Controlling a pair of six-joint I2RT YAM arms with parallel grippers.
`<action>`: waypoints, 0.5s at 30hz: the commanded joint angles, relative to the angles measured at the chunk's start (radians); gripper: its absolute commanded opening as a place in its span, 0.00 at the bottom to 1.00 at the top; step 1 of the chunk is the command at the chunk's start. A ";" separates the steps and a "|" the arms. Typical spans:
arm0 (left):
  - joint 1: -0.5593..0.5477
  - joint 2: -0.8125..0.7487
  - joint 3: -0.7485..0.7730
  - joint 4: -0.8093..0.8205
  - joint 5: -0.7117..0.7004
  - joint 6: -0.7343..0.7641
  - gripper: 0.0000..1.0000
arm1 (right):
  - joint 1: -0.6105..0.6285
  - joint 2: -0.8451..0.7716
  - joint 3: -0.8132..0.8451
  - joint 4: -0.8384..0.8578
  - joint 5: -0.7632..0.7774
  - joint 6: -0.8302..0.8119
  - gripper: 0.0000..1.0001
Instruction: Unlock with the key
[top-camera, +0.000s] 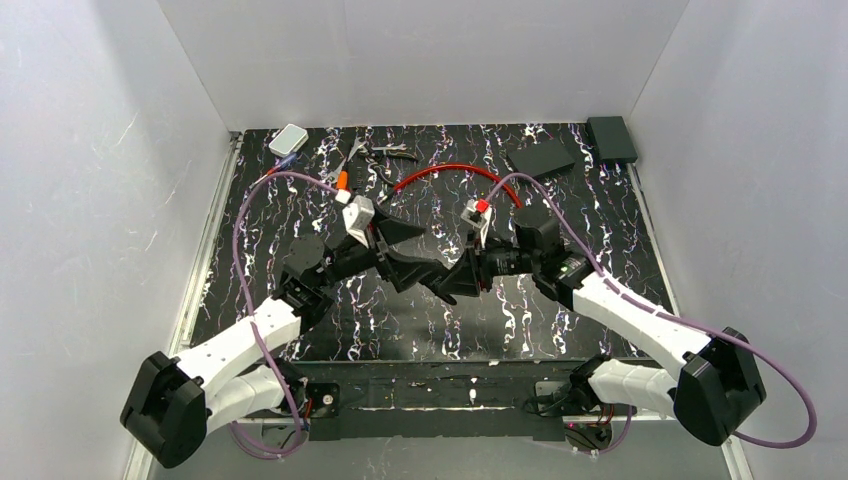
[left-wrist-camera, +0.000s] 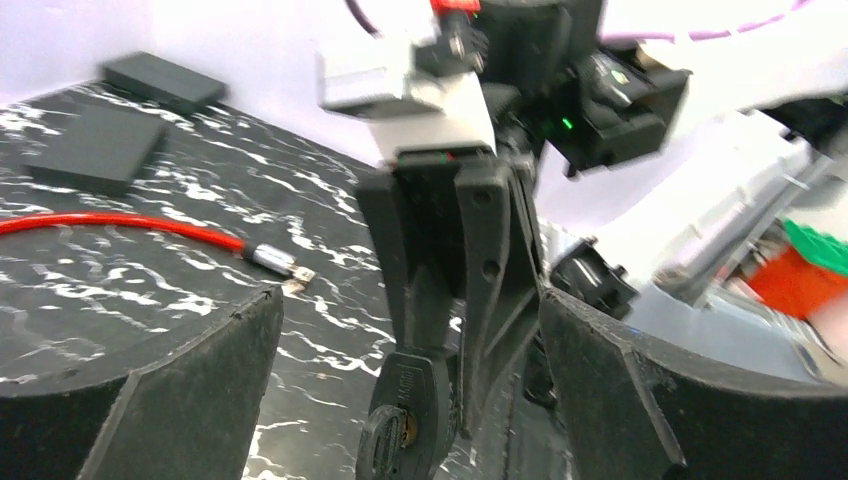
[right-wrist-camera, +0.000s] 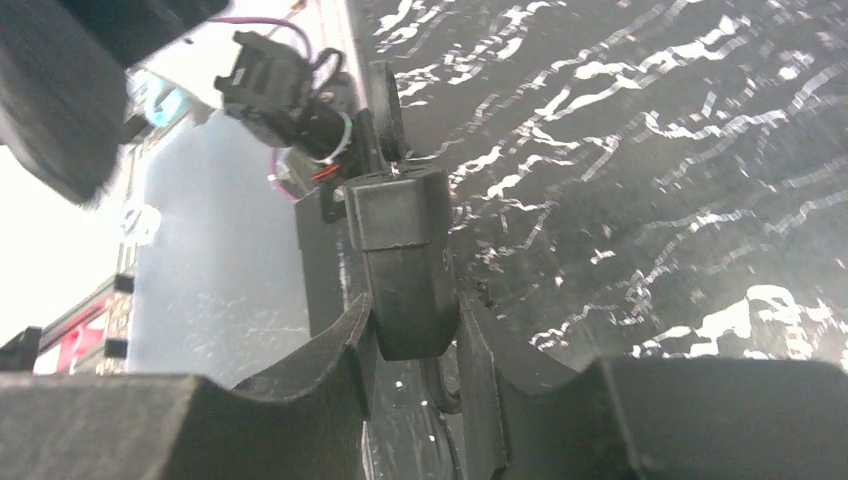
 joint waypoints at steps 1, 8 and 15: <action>0.044 -0.078 0.010 -0.049 -0.188 0.075 0.98 | 0.002 -0.054 -0.059 0.216 0.184 0.133 0.01; 0.058 -0.147 0.029 -0.260 -0.504 0.307 0.98 | 0.000 0.130 -0.068 0.310 0.395 0.308 0.01; 0.058 -0.165 0.021 -0.294 -0.582 0.398 0.97 | -0.043 0.433 0.064 0.403 0.384 0.432 0.01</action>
